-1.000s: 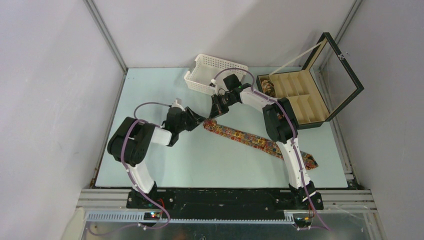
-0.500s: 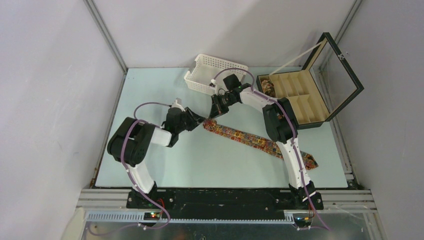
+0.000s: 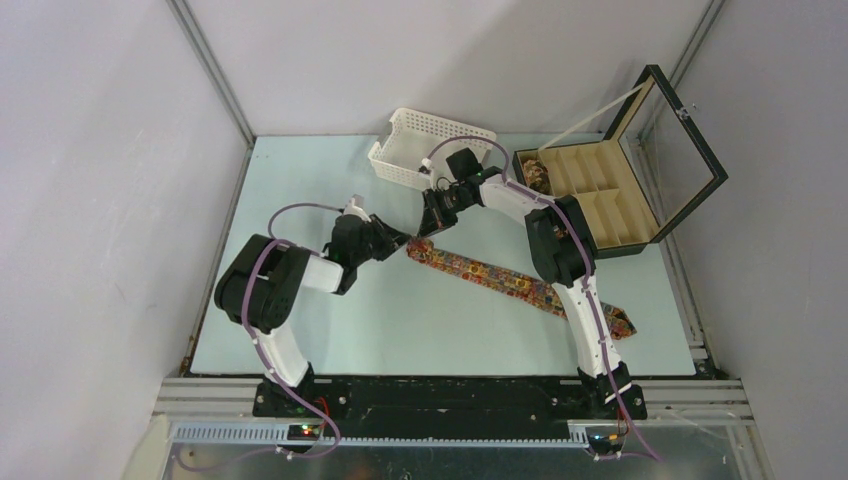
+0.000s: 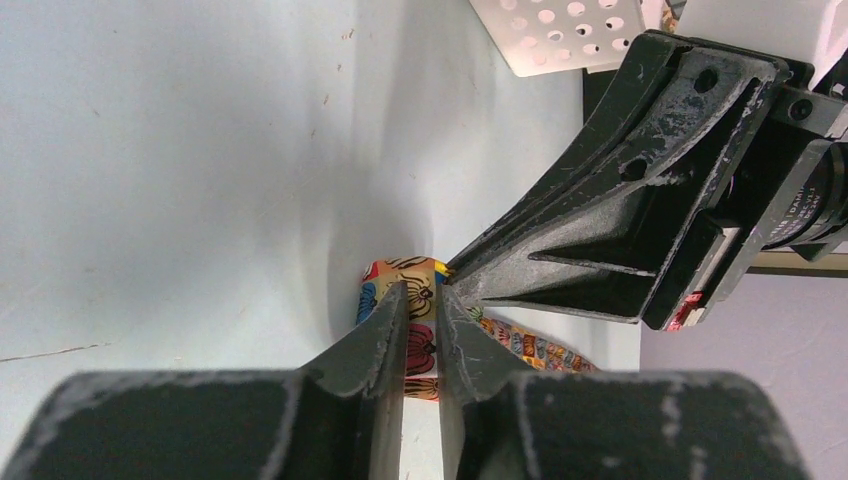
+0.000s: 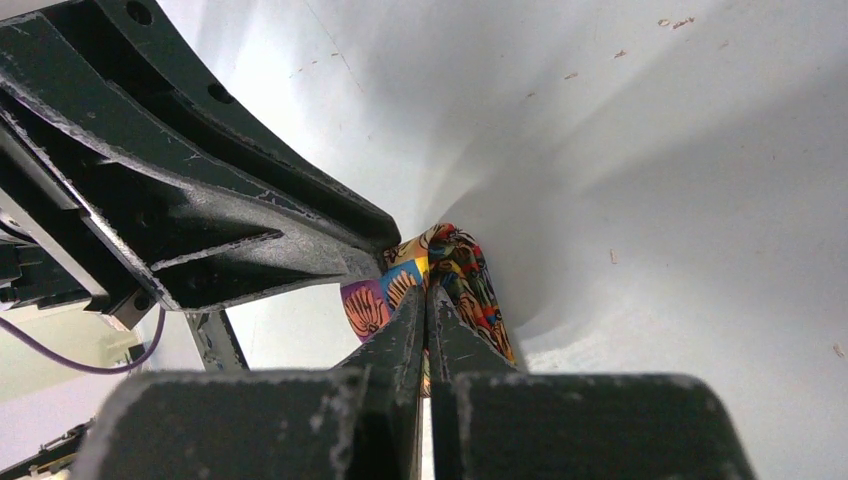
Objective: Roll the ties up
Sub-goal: Roll the tie at the center of the board.
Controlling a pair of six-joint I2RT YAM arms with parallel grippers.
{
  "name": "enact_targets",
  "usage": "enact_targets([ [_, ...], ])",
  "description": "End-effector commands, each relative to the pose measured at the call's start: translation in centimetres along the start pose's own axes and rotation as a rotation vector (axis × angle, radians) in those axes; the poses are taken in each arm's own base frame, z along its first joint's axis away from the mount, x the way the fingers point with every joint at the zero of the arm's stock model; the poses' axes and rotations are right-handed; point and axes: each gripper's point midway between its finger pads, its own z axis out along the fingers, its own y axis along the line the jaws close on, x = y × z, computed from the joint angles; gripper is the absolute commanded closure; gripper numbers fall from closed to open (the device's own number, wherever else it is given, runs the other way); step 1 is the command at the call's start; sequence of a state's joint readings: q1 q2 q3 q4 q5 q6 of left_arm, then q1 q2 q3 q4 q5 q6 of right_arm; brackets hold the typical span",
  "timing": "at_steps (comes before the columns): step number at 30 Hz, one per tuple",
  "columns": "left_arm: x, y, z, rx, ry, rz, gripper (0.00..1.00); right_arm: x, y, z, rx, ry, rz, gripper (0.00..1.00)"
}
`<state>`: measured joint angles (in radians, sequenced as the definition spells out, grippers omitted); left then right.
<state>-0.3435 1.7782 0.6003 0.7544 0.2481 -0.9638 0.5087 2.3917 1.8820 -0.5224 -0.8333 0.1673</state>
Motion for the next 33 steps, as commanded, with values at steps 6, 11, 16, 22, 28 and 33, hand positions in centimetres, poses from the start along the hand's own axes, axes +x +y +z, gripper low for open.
enact_targets([
  [6, -0.7, -1.7, -1.2, 0.052, -0.025, 0.019, 0.58, -1.7, 2.1, -1.3, -0.004, -0.046, -0.066, 1.0],
  [11, -0.8, -1.6, -1.9, 0.042, -0.035, 0.016, 0.58, -1.8, 2.2, -1.4, -0.003, -0.048, -0.068, 1.0],
  [16, -0.7, -1.9, -1.8, 0.055, -0.025, 0.005, 0.62, -1.8, 2.3, -1.3, -0.004, -0.05, -0.071, 1.0],
  [22, -0.7, -1.5, -3.3, 0.012, -0.046, -0.015, 0.66, -2.0, 2.5, -1.3, 0.003, -0.06, -0.074, 1.0],
  [28, -1.1, -2.3, -6.4, -0.006, -0.087, 0.0, 0.82, -2.0, 2.6, -1.3, 0.018, -0.068, -0.079, 1.0],
  [33, -0.1, -3.5, -6.4, 0.037, -0.051, -0.023, 0.87, -2.0, 2.6, -1.4, 0.03, -0.08, -0.081, 1.0],
])
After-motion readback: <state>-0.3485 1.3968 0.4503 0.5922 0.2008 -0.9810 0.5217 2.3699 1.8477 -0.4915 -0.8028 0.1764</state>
